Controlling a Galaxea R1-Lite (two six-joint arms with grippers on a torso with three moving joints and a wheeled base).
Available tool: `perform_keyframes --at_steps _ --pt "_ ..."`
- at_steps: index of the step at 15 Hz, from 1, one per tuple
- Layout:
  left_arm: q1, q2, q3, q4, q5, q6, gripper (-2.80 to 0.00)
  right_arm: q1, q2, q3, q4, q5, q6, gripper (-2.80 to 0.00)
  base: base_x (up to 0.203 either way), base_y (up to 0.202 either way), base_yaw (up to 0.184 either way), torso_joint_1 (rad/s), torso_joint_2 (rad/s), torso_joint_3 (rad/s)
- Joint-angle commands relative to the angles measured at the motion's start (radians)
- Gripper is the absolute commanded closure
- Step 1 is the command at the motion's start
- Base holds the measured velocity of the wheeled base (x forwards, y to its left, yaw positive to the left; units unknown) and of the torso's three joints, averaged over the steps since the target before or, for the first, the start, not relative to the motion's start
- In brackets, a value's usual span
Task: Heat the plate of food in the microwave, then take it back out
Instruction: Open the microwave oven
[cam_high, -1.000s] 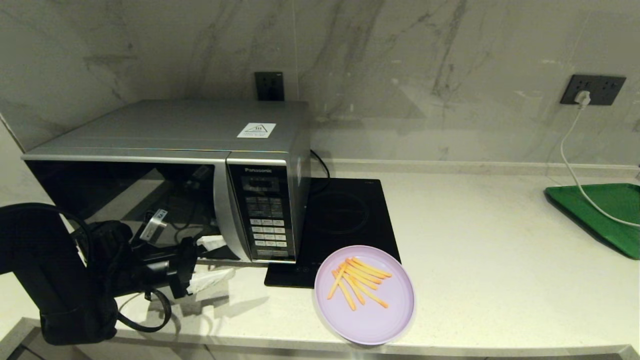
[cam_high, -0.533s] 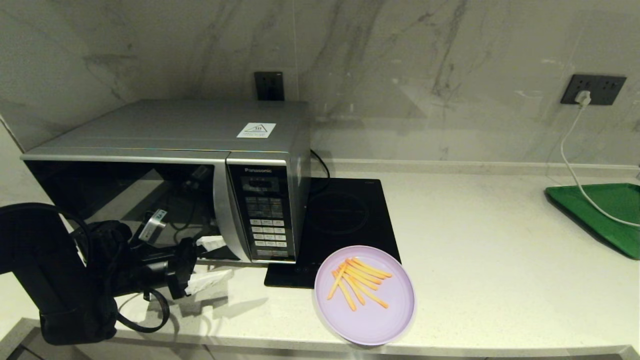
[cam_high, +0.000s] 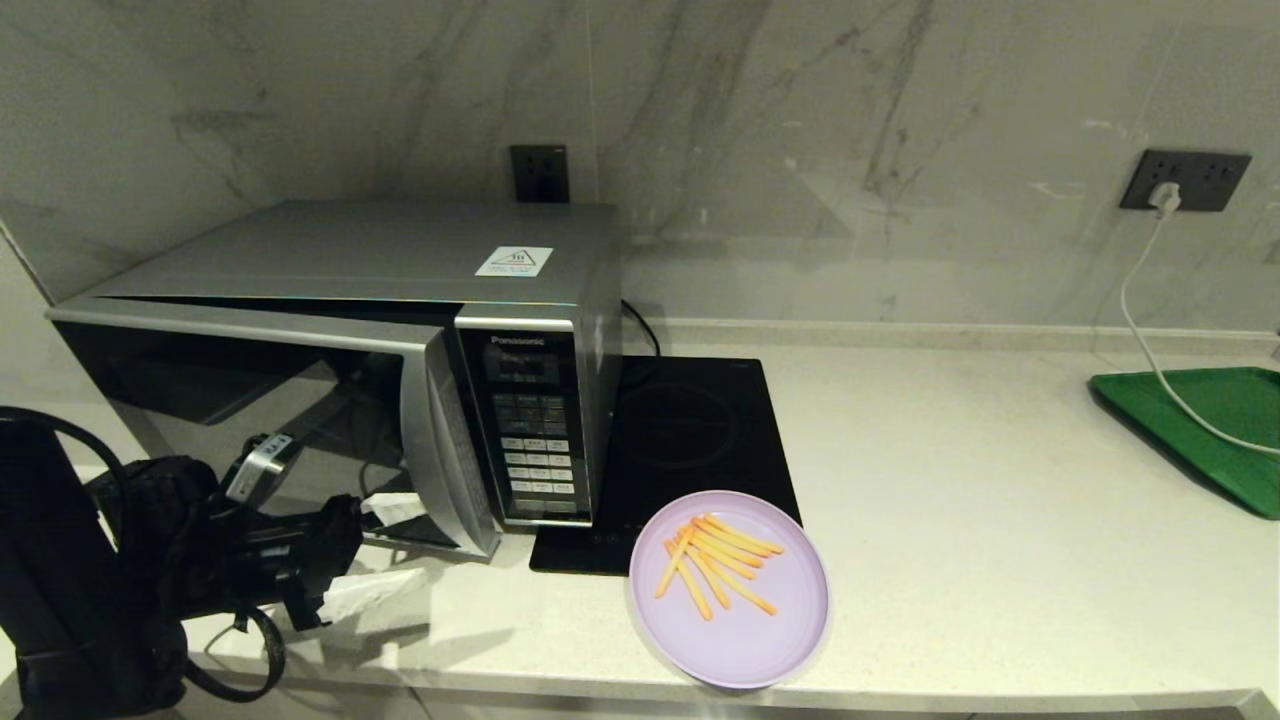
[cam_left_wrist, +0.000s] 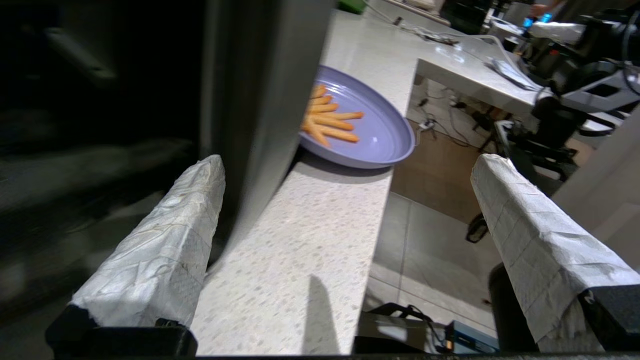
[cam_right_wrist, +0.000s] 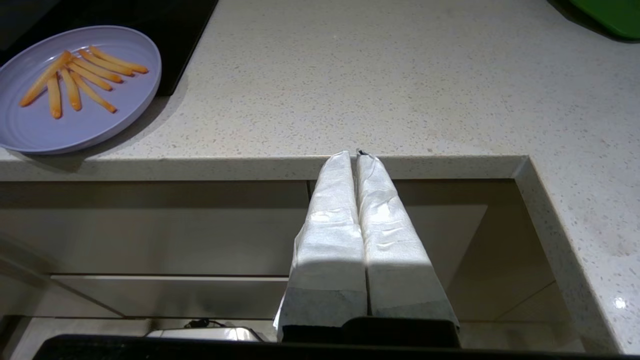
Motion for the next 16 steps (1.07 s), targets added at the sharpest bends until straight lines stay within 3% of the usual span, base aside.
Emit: perform_keyframes --at_steps 1,4,7,10,12,14,15,16 --pt "0.012 0.007 0.008 -0.010 0.004 0.009 -2.80 0.000 0.000 0.000 0.001 0.000 0.000 0.00 0.000 0.000 0.000 0.000 0.00 0.000" --pt "0.057 0.036 0.022 -0.010 0.072 0.031 -2.80 0.000 0.000 0.000 0.001 0.000 0.000 0.00 0.000 0.000 0.000 0.000 0.00 0.000" --pt "0.182 0.043 0.044 -0.010 0.110 0.092 -2.80 0.000 0.000 0.000 0.001 0.000 0.000 0.00 0.000 0.000 0.000 0.000 0.00 0.000" --pt "0.296 -0.130 0.134 -0.010 0.109 0.129 -2.80 0.000 0.000 0.000 0.001 0.000 0.000 0.00 0.000 0.000 0.000 0.000 0.00 0.000" --pt "0.351 -0.299 0.182 -0.010 0.109 0.074 -2.80 0.000 0.000 0.000 0.001 0.000 0.000 0.00 0.000 0.000 0.000 0.000 0.00 0.000" --pt "0.376 -0.488 0.194 -0.010 0.132 -0.060 -2.80 0.000 0.001 0.001 0.001 0.000 0.000 0.00 0.000 0.000 0.000 0.000 0.00 0.000" --pt "0.368 -0.563 0.183 -0.010 0.175 -0.123 -2.80 0.000 0.000 0.000 0.001 0.000 0.000 0.00 0.000 0.000 0.000 0.000 0.00 0.000" --pt "0.335 -0.625 0.160 -0.009 0.273 -0.172 -2.80 0.000 0.000 0.000 0.001 0.000 0.000 0.00 0.000 0.000 0.000 0.000 0.00 0.000"
